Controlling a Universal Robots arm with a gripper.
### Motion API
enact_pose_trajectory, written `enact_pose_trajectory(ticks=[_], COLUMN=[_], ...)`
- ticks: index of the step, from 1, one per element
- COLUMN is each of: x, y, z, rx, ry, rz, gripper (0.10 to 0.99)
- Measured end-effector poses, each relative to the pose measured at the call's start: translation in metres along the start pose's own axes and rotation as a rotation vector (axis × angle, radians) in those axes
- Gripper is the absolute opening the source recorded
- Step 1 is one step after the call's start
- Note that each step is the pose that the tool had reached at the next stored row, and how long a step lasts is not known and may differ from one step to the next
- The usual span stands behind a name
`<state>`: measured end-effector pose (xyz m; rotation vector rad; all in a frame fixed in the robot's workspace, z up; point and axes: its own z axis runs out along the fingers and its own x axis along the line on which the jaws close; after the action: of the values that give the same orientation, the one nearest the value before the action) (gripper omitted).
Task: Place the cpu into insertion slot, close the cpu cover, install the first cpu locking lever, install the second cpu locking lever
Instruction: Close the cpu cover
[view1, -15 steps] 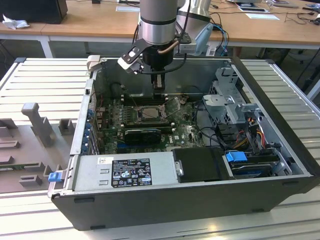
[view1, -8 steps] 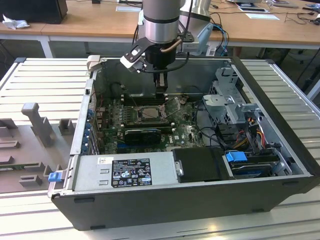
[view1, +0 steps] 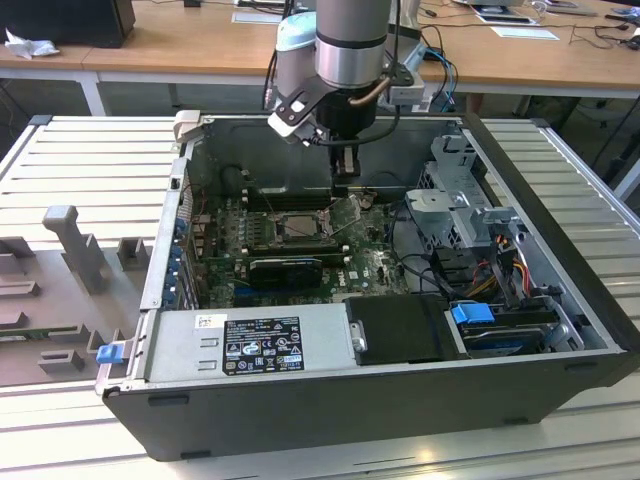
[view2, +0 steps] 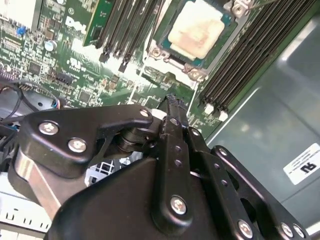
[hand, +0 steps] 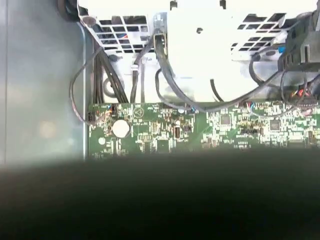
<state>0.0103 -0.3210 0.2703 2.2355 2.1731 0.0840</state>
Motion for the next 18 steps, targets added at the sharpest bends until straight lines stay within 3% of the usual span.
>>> enact_pose_trajectory(ticks=[9, 13, 16, 18], x=[0.0003, 0.0006, 0.0008, 0.0009], y=[0.0132, 0.0236, 0.0340, 0.0369], z=[0.0013, 0.0025, 0.0108, 0.0135], rx=[0.000, 0.000, 0.000, 0.000], ry=[0.0000, 0.0003, 0.0007, 0.0010], rz=[0.000, -0.005, -0.013, -0.018], gripper=[0.106, 0.106, 0.106, 0.106])
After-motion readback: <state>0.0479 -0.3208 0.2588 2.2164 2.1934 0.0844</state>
